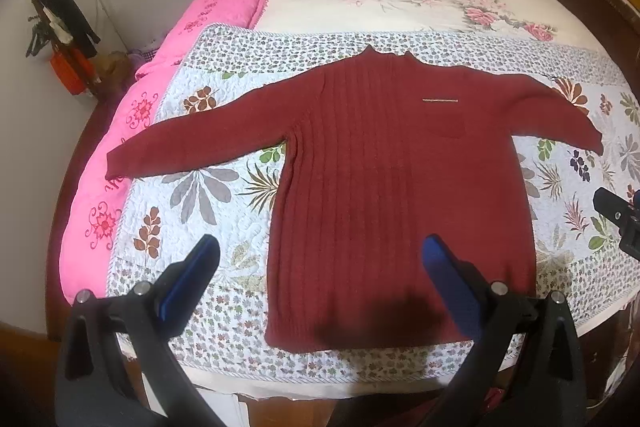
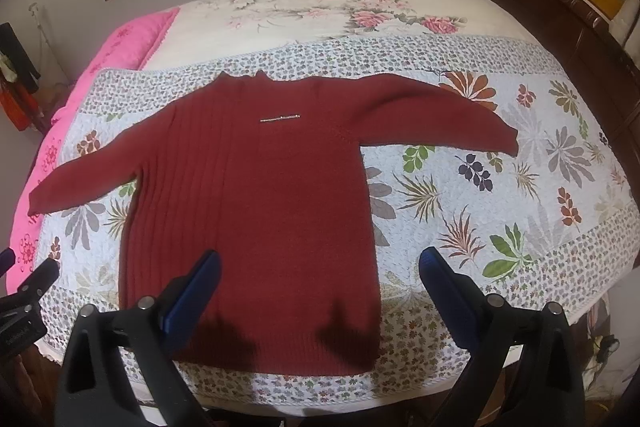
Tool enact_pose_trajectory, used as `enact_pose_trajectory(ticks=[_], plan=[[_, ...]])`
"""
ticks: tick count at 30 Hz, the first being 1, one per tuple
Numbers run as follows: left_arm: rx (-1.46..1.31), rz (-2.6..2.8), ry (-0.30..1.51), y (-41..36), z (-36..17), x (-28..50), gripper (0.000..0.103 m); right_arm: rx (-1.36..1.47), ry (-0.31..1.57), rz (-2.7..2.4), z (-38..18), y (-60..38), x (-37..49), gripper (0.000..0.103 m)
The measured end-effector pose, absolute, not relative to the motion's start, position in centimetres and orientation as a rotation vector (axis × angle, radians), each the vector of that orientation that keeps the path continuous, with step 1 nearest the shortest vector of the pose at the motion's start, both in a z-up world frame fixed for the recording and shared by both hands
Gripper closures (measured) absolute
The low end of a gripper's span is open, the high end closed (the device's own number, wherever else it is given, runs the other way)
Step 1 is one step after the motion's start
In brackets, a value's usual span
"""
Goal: Fold small clothes
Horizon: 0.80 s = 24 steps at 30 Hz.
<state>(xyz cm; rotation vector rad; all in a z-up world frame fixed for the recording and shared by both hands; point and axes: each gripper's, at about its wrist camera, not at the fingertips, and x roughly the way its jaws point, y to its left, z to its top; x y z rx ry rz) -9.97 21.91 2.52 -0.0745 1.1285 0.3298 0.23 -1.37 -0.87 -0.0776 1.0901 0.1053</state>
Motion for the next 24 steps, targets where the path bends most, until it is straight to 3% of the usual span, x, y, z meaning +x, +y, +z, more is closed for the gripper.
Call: enact_pose_trajectory(ticks=[24], plan=[[-0.050, 0.338, 1.130, 21.30, 2.58, -9.29, 0.003, -0.066, 1.100, 0.102, -1.36, -1.74, 0.73, 0.004]])
